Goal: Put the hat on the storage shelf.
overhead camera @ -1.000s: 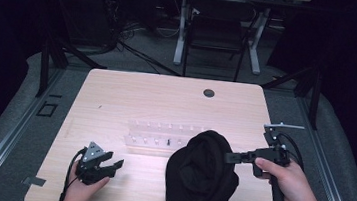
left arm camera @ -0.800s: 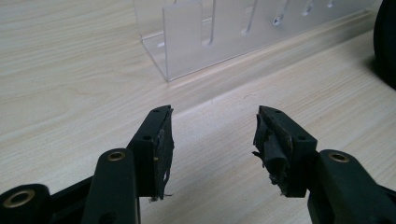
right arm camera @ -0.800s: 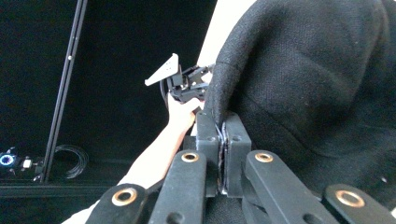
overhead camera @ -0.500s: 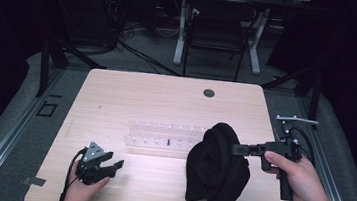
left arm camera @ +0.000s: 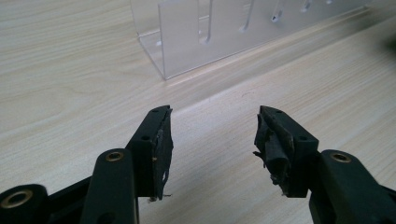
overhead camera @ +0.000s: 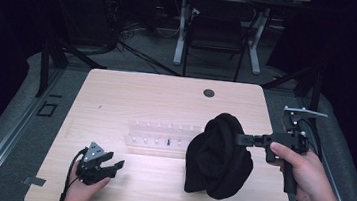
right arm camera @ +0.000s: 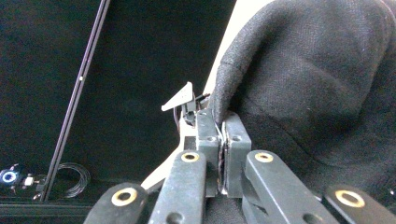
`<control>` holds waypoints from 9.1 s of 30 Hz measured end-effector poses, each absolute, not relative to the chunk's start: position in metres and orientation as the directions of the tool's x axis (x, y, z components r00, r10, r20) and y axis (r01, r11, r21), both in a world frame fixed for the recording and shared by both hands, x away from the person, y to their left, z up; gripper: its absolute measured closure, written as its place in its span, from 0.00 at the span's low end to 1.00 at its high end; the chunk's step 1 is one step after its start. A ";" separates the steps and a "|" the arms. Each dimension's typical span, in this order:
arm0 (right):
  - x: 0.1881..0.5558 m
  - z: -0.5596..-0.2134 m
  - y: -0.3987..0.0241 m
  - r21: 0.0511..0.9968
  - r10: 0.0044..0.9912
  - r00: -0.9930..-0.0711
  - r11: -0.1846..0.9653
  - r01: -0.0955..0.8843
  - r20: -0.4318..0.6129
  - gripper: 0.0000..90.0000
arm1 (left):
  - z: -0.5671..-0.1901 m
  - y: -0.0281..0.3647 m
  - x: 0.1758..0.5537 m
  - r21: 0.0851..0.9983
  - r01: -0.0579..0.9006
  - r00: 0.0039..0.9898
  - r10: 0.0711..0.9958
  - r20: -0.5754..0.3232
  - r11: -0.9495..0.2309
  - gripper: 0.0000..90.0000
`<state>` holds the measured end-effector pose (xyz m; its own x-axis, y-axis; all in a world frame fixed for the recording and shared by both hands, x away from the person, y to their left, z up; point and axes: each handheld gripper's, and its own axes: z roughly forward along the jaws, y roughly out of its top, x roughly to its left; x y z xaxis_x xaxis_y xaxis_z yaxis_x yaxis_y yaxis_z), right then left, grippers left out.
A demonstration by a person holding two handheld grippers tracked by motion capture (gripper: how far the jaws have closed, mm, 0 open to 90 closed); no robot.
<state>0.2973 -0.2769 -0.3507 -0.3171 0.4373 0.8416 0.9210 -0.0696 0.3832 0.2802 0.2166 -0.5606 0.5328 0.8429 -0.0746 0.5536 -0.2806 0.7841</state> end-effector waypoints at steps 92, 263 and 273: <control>0.400 -0.318 -0.204 0.449 0.477 -0.331 -0.156 0.880 0.814 0.98 | -0.561 0.220 0.285 0.775 0.570 0.525 0.847 -0.090 -0.271 0.40; 0.318 -0.354 -0.214 0.755 0.784 -0.513 0.089 0.650 0.349 0.73 | -0.541 0.202 0.282 0.808 0.535 0.565 0.816 -0.125 -0.246 0.50; 0.294 -0.387 -0.212 0.776 0.840 -0.521 0.224 0.590 0.154 0.76 | -0.546 0.206 0.284 0.807 0.533 0.567 0.815 -0.120 -0.252 0.63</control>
<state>0.2941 -0.2116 -0.3867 -0.5206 0.8399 0.1537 0.5901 0.2238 0.7757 0.2837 0.2058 -0.5463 0.5674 0.8146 -0.1204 0.5334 -0.2521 0.8074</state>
